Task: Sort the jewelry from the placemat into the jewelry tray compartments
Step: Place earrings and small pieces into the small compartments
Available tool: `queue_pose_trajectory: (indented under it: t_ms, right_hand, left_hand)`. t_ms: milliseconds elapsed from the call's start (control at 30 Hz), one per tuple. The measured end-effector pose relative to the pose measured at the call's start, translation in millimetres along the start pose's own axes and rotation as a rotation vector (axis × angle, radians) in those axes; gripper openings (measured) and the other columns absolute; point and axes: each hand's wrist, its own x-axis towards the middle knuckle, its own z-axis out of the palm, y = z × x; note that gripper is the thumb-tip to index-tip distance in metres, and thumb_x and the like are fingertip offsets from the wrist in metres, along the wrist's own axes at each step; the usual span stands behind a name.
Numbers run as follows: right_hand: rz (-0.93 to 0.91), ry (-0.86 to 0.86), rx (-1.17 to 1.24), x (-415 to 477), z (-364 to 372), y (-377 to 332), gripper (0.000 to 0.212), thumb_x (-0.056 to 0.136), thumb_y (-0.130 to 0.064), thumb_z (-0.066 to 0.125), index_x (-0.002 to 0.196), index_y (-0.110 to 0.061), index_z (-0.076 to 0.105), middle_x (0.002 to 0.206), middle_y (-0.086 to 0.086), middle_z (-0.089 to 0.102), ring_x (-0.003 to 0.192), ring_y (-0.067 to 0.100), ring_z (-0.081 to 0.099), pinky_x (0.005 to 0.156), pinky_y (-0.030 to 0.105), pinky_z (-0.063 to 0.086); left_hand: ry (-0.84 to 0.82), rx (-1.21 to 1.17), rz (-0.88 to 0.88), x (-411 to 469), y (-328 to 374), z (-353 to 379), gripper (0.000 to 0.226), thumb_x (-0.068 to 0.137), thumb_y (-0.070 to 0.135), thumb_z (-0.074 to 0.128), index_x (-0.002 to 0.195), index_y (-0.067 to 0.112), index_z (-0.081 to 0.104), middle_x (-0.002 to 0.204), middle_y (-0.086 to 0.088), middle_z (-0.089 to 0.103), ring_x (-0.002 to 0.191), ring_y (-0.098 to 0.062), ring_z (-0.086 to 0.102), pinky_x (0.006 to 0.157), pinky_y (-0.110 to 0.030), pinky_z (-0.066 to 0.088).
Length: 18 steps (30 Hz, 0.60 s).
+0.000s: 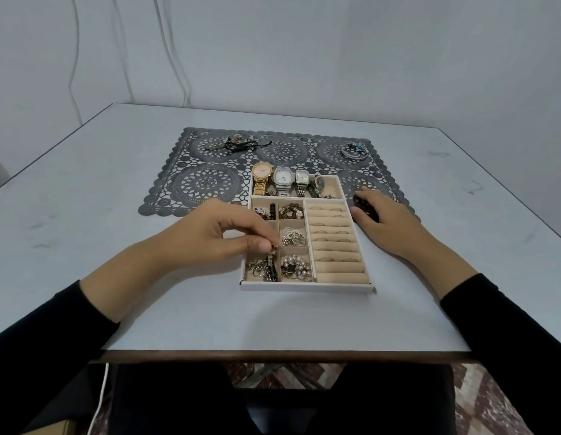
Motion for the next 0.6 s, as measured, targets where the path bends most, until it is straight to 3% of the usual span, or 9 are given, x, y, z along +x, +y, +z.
queue_pose_trajectory:
  t_ms: [133,300,600]
  right_hand:
    - [0.005,-0.004,-0.001,0,0,-1,0.042,0.100,-0.033,0.046,0.137,-0.013,0.047,0.134,0.005,0.054,0.122,0.020,0.047,0.085,0.020,0.028]
    - [0.013,-0.002,-0.003,1,0,1,0.044,0.100,-0.035,0.046,0.139,-0.015,0.045,0.137,0.004,0.052,0.124,0.020,0.047,0.087,0.020,0.028]
    - [-0.005,0.003,-0.009,1,0,1,0.042,0.100,-0.034,0.046,0.137,-0.014,0.047,0.133,0.004,0.054,0.121,0.020,0.048,0.084,0.019,0.028]
  left_hand:
    - [-0.035,0.038,0.011,-1,4,-1,0.016,0.085,0.018,0.072,0.099,0.024,0.076,0.091,0.011,0.076,0.086,-0.010,0.073,0.077,-0.022,0.055]
    - [-0.053,0.089,0.028,-2,5,-6,0.018,0.081,0.026,0.078,0.099,0.022,0.076,0.089,0.007,0.075,0.084,-0.017,0.071,0.077,-0.037,0.057]
    - [-0.087,0.120,0.042,-2,3,-12,0.023,0.078,0.031,0.081,0.098,0.019,0.079,0.093,0.007,0.075,0.088,-0.019,0.070,0.079,-0.038,0.055]
